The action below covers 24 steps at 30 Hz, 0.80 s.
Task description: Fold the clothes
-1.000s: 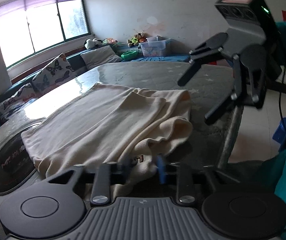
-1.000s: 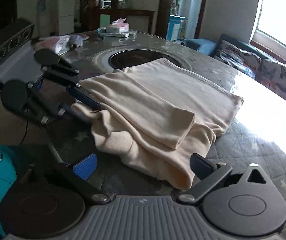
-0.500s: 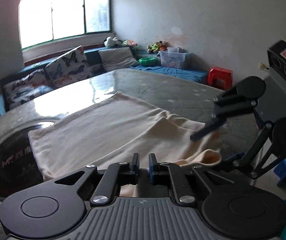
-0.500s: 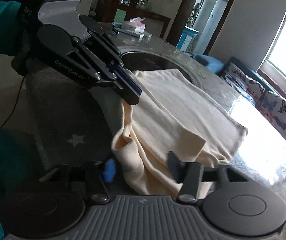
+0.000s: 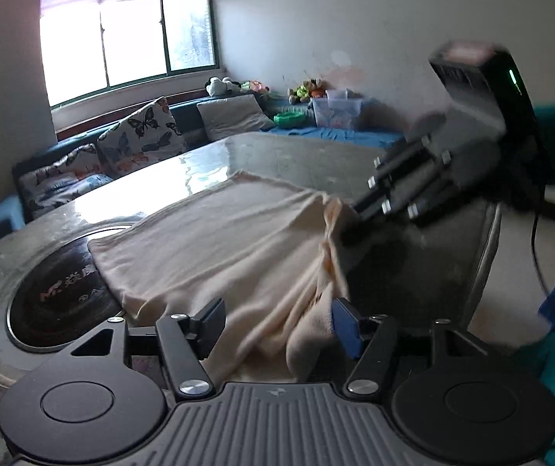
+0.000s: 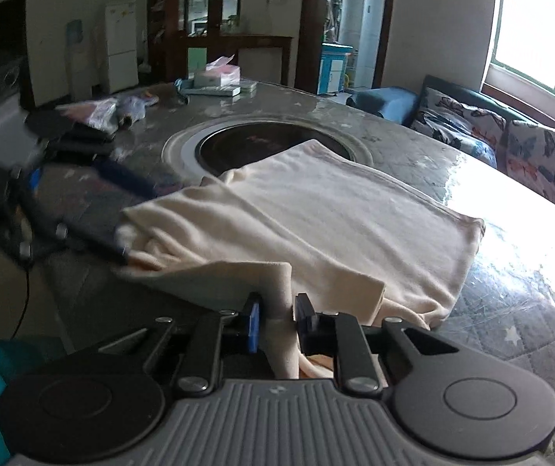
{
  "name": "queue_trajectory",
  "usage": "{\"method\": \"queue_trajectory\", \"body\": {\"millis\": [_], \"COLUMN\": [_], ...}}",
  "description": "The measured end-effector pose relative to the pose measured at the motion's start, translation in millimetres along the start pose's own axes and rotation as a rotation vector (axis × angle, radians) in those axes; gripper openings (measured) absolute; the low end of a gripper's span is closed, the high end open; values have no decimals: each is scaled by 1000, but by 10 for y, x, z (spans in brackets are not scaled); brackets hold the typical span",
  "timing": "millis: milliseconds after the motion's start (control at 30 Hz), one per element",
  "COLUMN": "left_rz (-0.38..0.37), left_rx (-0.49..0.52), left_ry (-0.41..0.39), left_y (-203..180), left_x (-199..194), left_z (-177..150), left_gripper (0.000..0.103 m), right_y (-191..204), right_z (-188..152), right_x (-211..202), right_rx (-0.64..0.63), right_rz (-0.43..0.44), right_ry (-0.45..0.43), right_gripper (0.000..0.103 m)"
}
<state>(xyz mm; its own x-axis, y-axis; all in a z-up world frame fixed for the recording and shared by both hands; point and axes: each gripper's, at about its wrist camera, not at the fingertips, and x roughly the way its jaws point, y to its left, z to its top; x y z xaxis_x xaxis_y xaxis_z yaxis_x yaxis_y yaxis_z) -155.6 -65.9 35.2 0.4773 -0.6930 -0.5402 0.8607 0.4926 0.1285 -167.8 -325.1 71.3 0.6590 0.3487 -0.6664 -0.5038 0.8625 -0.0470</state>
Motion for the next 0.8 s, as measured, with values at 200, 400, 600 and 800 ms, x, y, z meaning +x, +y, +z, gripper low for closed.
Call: {"method": "queue_trajectory", "body": {"millis": [200, 400, 600, 800], "left_rz": [-9, 0, 25, 25], "left_rx": [108, 115, 102, 81], "left_ry": [2, 16, 28, 19], "left_y": [-172, -179, -121, -31], "left_x": [64, 63, 184, 228], "left_z": [-71, -124, -87, -4], "left_gripper": [64, 70, 43, 14], "right_y": [-81, -166, -163, -52], "right_z": [37, 49, 13, -60], "right_x": [8, 57, 60, -12], "right_rx": [72, 129, 119, 23], "right_rz": [11, 11, 27, 33], "right_ry": [5, 19, 16, 4], "right_gripper": [14, 14, 14, 35]}}
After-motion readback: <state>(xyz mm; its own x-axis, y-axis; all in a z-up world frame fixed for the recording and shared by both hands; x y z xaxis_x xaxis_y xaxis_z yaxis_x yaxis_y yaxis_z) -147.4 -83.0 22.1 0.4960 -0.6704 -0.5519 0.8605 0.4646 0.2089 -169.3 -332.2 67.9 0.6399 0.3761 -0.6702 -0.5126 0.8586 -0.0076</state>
